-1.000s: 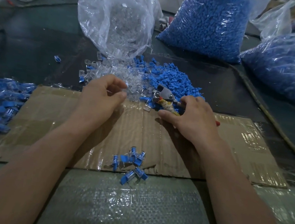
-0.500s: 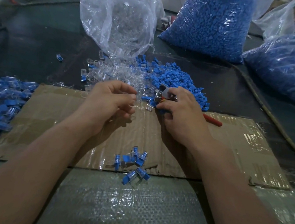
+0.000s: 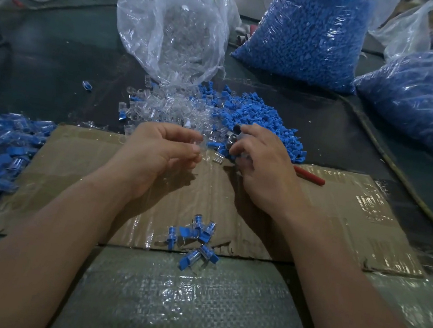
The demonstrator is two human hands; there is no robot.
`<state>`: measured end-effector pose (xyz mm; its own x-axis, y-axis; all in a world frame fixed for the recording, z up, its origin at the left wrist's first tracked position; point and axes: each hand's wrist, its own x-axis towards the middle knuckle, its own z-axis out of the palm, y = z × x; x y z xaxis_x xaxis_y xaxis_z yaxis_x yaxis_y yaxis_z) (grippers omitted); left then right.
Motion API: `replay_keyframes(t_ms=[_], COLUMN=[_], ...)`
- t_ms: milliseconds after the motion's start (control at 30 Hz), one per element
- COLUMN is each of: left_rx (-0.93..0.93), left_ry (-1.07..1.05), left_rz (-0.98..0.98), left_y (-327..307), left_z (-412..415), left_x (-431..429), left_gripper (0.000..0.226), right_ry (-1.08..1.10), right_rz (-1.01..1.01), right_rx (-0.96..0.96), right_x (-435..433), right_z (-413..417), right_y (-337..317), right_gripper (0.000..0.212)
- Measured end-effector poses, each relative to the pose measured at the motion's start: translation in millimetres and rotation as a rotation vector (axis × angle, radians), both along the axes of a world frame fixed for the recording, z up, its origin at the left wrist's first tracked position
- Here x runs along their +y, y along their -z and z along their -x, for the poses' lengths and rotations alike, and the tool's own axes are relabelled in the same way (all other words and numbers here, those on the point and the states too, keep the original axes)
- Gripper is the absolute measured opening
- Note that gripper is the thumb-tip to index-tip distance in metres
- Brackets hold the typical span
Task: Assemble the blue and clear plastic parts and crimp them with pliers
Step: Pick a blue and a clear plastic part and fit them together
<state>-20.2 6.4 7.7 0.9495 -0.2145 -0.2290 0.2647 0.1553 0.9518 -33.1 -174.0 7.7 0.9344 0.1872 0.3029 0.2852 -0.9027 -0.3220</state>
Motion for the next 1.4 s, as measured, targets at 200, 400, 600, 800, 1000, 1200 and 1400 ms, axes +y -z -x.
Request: replay_keyframes(t_ms=[200, 400, 600, 800, 1000, 1200, 1400], left_rx=[0.004, -0.065, -0.069, -0.103, -0.163, -0.209, -0.254], left_ry=[0.039, 0.071, 0.056, 0.049, 0.032, 0.102, 0.047], left_rz=[0.061, -0.017, 0.028, -0.043, -0.061, -0.133, -0.182], left_y=[-2, -6, -1, 0, 1, -2, -4], left_z=[2, 2, 0, -1, -2, 2, 6], left_x=[-3, -6, -6, -3, -3, -5, -9], left_gripper=[0.032, 0.025, 0.020, 0.018, 0.024, 0.024, 0.021], right_ry=[-0.065, -0.119, -0.039, -0.061, -0.094, -0.105, -0.135], right_rz=[-0.310, -0.377, -0.570, -0.666, -0.671, -0.657, -0.652], right_rx=[-0.072, -0.042, 0.009, 0.007, 0.058, 0.079, 0.133], right_x=[12, 15, 15, 16, 17, 17, 19], right_z=[12, 14, 12, 15, 15, 16, 18], right_y=[-10, -10, -8, -10, -9, -10, -11], right_gripper=[0.012, 0.017, 0.030, 0.020, 0.017, 0.028, 0.024])
